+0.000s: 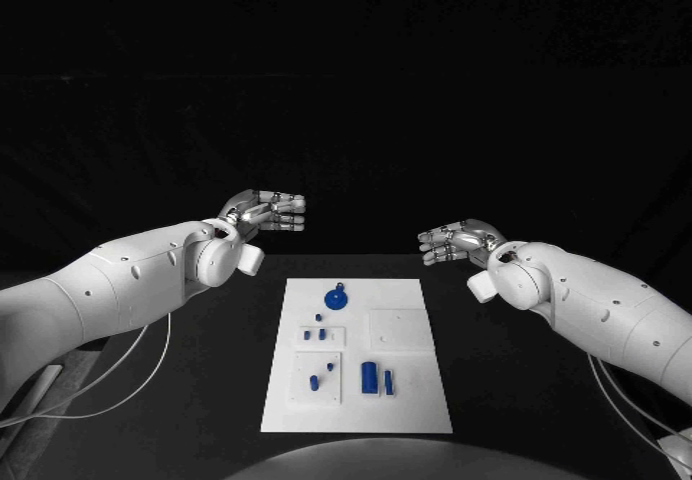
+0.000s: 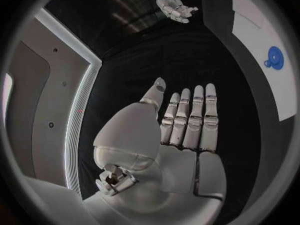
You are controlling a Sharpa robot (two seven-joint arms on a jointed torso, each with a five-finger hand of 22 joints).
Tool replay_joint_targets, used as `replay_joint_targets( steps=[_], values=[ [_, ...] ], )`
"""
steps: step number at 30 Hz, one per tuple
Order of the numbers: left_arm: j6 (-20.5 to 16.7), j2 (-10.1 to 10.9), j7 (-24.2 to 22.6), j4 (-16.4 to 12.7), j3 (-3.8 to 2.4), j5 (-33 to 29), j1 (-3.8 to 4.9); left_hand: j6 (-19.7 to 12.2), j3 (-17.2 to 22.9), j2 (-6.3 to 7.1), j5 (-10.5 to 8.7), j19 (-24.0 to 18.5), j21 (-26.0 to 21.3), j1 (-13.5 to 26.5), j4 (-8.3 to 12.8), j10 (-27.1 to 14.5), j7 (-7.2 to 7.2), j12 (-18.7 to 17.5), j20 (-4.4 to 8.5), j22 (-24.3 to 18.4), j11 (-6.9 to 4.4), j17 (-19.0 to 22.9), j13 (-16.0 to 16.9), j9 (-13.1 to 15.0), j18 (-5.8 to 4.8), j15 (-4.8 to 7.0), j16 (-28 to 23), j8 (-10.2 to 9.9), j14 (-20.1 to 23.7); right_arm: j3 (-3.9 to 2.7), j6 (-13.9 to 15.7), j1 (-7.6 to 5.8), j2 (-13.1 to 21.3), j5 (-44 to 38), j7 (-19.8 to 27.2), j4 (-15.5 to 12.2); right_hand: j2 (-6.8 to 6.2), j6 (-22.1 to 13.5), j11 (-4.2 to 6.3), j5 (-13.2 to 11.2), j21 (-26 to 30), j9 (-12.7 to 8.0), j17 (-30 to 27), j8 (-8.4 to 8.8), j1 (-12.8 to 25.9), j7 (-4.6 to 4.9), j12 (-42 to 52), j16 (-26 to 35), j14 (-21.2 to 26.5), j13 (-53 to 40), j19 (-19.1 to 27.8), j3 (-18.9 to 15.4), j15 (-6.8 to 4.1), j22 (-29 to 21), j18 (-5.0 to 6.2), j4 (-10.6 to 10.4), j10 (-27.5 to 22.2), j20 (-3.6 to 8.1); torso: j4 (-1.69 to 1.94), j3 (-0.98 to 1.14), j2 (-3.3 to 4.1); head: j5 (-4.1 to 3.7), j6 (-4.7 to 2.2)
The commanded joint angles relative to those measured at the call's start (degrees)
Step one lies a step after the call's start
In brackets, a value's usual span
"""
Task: Assemble the parts on the task board
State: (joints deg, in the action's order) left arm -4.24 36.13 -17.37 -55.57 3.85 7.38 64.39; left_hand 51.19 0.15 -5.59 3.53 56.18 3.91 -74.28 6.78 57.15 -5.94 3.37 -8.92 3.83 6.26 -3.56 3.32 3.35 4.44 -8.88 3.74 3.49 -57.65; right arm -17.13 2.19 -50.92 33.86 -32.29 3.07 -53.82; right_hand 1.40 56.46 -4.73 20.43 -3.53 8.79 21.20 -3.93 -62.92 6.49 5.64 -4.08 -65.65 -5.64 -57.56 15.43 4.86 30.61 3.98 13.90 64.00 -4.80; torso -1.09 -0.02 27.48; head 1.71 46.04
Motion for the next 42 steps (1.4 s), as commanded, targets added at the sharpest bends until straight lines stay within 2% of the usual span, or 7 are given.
replay_joint_targets(
  steps=[1, 13, 14, 18, 19, 22, 42],
  values=[
    [-1.9, -1.1, -1.7, 1.4, -0.01, -2.7, 0.2, -3.6, -0.6, 0.32, -0.54, -2.3, -0.3, 1.3, -0.9, -6.5, 1.02, -0.3, -0.91, -0.2, -0.75, 0.3, -0.2, -0.2, 0.23, -0.37, -0.5, -0.3, 6.0, -0.48, 1.1, -0.18, -1.2, 12.5, 8.1, 2.7, 0.03, -2.7, -0.66, 0.1, -0.4, -5.0, -14.0, 0.37, -0.6, -0.75, -2.1, 0.5, 5.7, 2.2, 4.8, -3.7, 1.81, -12.9, 2.46, -0.8, -5.4, -4.56, 0.01, 0.4, -0.45, -0.08, -2.5],
    [-1.0, -4.2, -2.2, 6.5, -0.01, -2.8, 0.24, -4.9, -0.8, 0.42, -0.59, -2.9, -0.1, 0.7, -2.5, -6.4, 0.37, -0.3, -2.86, 0.0, -0.24, 0.3, -0.2, -0.3, 3.1, -0.14, -0.5, -0.4, 6.2, -1.34, 1.7, -0.6, -3.3, 15.4, 11.9, 6.4, 3.02, -8.5, -2.85, -0.1, -2.3, -5.6, -17.7, 0.77, -3.3, 0.55, -2.2, 0.5, 8.7, 2.3, 10.2, -12.6, 3.42, -26.7, 7.52, -0.8, -7.9, -9.84, -0.58, 1.09, -0.87, 0.87, -8.65],
    [-1.1, -3.9, -0.9, 6.0, 0.03, -2.0, 0.24, -51.2, -0.1, 5.59, -3.53, -56.2, -3.9, 23.0, -6.8, -57.2, 5.94, -3.4, 8.92, -3.8, -6.26, 3.6, -3.3, -3.4, -4.44, 8.88, -3.7, -3.5, 57.7, -1.27, 0.9, -0.56, -3.2, 12.9, 9.0, 6.2, -1.4, -56.5, 4.73, -20.4, 3.5, -8.8, -21.2, 3.93, 16.7, -6.49, -5.6, 4.1, 65.6, 5.6, 57.6, -15.4, -4.86, -30.6, -3.98, -13.9, -64.0, 4.8, -0.44, 0.85, -0.77, 0.55, -7.93],
    [-2.0, -3.6, -1.1, 5.1, -0.06, -2.1, 0.15, -51.2, -0.1, 5.59, -3.53, -56.2, -3.9, 27.8, -6.8, -57.2, 5.94, -3.4, 8.92, -3.8, -6.26, 3.6, -3.3, -3.4, -4.44, 8.88, -3.7, -3.5, 57.7, -0.89, 1.7, -0.74, -2.9, 13.3, 9.4, 5.4, -1.4, -56.5, 4.73, -20.4, 3.5, -8.8, -21.2, 3.93, 20.8, -6.49, -5.6, 4.1, 65.6, 5.6, 57.6, -15.4, -4.86, -30.6, -3.98, -13.9, -64.0, 4.8, -0.29, 0.77, -0.33, 0.32, -8.29],
    [-2.4, -3.4, -1.3, 4.7, -0.11, -2.2, 0.09, -51.2, -0.1, 5.59, -3.53, -56.2, -3.9, 30.1, -6.8, -57.2, 5.94, -3.4, 8.92, -3.8, -6.26, 3.6, -3.3, -3.4, -4.44, 8.88, -3.7, -3.5, 57.7, -0.67, 2.2, -0.85, -2.7, 13.5, 9.6, 4.9, -1.4, -56.5, 4.73, -20.4, 3.5, -8.8, -21.2, 3.93, 62.9, -6.49, -5.6, 4.1, 65.6, 5.6, 57.6, -15.4, -4.86, -30.6, -3.98, -13.9, -64.0, 4.8, -0.21, 0.72, -0.08, 0.2, -8.5],
    [-5.0, -2.6, -2.0, 2.0, -0.36, -2.5, -0.2, -51.2, -0.1, 5.59, -3.53, -56.2, -3.9, 74.3, -6.8, -57.2, 5.94, -3.4, 8.92, -3.8, -6.26, 3.6, -3.3, -3.4, -4.44, 8.88, -3.7, -3.5, 57.7, 0.46, 4.7, -1.38, -1.9, 14.7, 10.7, 2.3, -1.4, -56.5, 4.73, -20.4, 3.5, -8.8, -21.2, 3.93, 62.9, -6.49, -5.6, 4.1, 65.6, 5.6, 57.6, -15.4, -4.86, -30.6, -3.98, -13.9, -64.0, 4.8, 0.24, 0.48, 1.23, -0.46, -9.6],
    [-36.0, 7.3, -11.3, -30.3, -3.46, -6.8, -3.78, -51.2, -0.1, 5.59, -3.53, -56.2, -3.9, 74.3, -6.8, -57.2, 5.94, -3.4, 8.92, -3.8, -6.26, 3.6, -3.3, -3.4, -4.44, 8.88, -3.7, -3.5, 57.7, 14.88, 36.9, -8.18, 9.1, 29.9, 24.6, -31.0, -1.4, -56.5, 4.73, -20.4, 3.5, -8.8, -21.2, 3.93, 62.9, -6.49, -5.6, 4.1, 65.6, 5.6, 57.6, -15.4, -4.86, -30.6, -3.98, -13.9, -64.0, 4.8, 1.09, 0.02, 3.7, -1.71, -11.67]
  ],
)
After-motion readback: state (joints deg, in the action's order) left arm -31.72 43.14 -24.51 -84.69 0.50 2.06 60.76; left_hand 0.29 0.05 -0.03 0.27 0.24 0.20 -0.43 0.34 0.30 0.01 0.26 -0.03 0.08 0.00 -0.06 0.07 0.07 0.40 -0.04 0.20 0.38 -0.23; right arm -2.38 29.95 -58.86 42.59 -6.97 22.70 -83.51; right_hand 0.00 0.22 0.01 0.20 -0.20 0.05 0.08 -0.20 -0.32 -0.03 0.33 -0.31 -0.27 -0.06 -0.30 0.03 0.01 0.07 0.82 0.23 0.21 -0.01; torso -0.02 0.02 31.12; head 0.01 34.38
